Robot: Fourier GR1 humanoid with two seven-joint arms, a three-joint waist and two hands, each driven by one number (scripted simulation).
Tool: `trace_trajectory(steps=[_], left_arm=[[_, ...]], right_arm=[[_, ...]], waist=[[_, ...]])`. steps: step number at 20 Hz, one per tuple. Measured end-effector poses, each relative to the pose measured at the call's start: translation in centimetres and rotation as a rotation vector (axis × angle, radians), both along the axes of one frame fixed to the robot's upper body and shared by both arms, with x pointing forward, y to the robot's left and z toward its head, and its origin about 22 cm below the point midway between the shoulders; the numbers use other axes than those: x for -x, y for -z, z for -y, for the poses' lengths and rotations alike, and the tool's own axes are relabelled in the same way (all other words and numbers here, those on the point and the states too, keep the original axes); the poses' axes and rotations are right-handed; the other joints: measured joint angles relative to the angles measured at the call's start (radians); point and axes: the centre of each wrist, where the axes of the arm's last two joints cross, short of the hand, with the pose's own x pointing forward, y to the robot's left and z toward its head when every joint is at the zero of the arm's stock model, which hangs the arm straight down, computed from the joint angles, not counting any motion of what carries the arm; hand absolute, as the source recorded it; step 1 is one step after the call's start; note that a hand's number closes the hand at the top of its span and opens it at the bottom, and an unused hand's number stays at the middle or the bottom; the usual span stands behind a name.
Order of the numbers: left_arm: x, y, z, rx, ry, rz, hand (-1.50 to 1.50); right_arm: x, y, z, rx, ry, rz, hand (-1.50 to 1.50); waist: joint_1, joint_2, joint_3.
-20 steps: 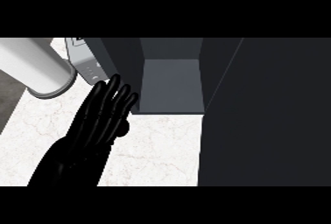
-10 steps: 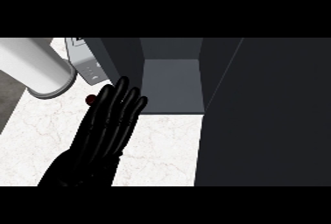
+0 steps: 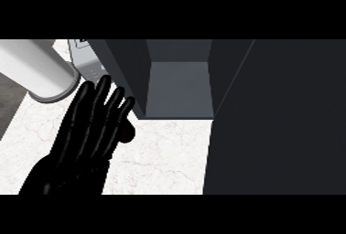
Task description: Pick up the wine, place it into the cabinet and close the cabinet
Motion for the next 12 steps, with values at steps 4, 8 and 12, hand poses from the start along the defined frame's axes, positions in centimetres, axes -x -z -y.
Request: trace_trajectory(steps=[4,8,12], left_arm=[[-0.9,0.7,-1.3,-0.002,-0.049,-0.018,-1.5],[-1.6,2.1,-3.1,-0.014,-0.102,-0.026,-1.5],[-2.5,3.6,-4.7,-0.037,-0.169,-0.027,-1.5]], right_arm=[[0.0,-0.5,-0.3,-0.004,-0.005,0.001,-1.5],[0.2,-0.7,-0.8,-0.006,-0.007,-0.007,-1.5],[0.5,-0.8,-1.2,-0.013,-0.015,-0.007,-1.5]], waist=[[0.0,0.0,0.0],[-0.001,0.001,-0.001],[-0.001,0.0,-0.001]])
